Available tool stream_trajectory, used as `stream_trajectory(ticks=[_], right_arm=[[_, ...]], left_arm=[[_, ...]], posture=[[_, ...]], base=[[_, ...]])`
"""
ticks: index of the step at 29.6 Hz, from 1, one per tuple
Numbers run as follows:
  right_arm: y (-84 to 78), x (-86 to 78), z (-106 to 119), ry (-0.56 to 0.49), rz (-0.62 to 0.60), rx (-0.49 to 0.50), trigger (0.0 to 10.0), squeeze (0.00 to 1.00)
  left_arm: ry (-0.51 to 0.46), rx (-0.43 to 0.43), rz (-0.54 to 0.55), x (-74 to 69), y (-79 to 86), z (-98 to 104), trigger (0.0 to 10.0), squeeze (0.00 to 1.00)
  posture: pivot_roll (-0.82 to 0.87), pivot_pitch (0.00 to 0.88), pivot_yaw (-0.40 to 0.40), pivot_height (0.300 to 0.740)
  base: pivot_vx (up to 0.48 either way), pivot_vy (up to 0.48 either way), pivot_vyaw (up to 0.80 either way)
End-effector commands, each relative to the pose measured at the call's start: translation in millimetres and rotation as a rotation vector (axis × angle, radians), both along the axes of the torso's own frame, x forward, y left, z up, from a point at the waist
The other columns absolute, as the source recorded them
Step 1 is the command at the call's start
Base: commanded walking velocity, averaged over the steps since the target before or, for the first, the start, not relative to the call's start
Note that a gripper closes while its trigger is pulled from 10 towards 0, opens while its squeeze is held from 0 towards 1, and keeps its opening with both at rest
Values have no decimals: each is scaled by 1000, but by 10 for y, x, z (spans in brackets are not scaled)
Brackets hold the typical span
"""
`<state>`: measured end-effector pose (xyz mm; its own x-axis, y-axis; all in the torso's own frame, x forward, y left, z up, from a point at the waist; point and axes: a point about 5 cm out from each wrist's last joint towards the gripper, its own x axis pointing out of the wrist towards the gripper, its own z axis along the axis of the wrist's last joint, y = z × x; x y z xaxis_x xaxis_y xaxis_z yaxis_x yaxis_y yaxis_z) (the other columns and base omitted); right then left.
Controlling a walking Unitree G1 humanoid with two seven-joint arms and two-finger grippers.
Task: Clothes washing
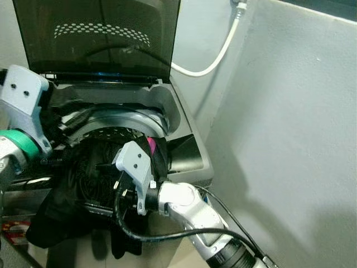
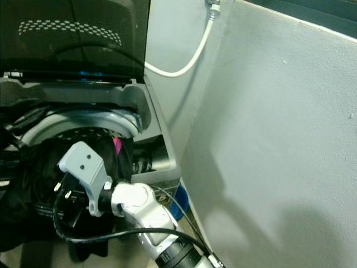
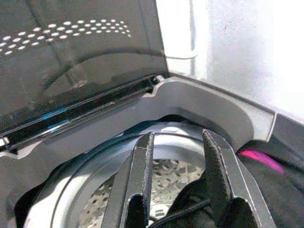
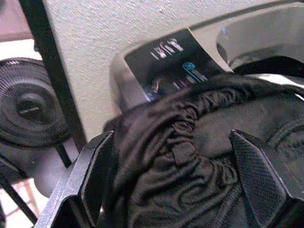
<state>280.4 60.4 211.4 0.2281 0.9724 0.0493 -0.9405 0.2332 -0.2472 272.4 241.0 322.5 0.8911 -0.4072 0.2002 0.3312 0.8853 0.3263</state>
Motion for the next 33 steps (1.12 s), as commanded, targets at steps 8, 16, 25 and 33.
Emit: stream_trajectory(ticks=[8,16,25,33], right_arm=[[26,183,-164,-90,-205,-93,10000,0],[21,257,-184,-128,-252,-112,10000,0],[50,233,-203,-84,-201,-110,0,0],[40,305,-155,59,-214,-39,0,0]], left_arm=[[262,207,-155,-169,-32,-292,10000,0],[297,244,-130,-209,45,-291,10000,0],[322,261,-138,-241,63,-309,10000,0],[328,267,-145,-253,71,-319,10000,0]], posture=[[60,93,-114,740],[62,98,-112,740],[58,101,-115,740],[54,100,-117,740]], base=[[0,0,0],[0,0,0],[0,0,0],[0,0,0]])
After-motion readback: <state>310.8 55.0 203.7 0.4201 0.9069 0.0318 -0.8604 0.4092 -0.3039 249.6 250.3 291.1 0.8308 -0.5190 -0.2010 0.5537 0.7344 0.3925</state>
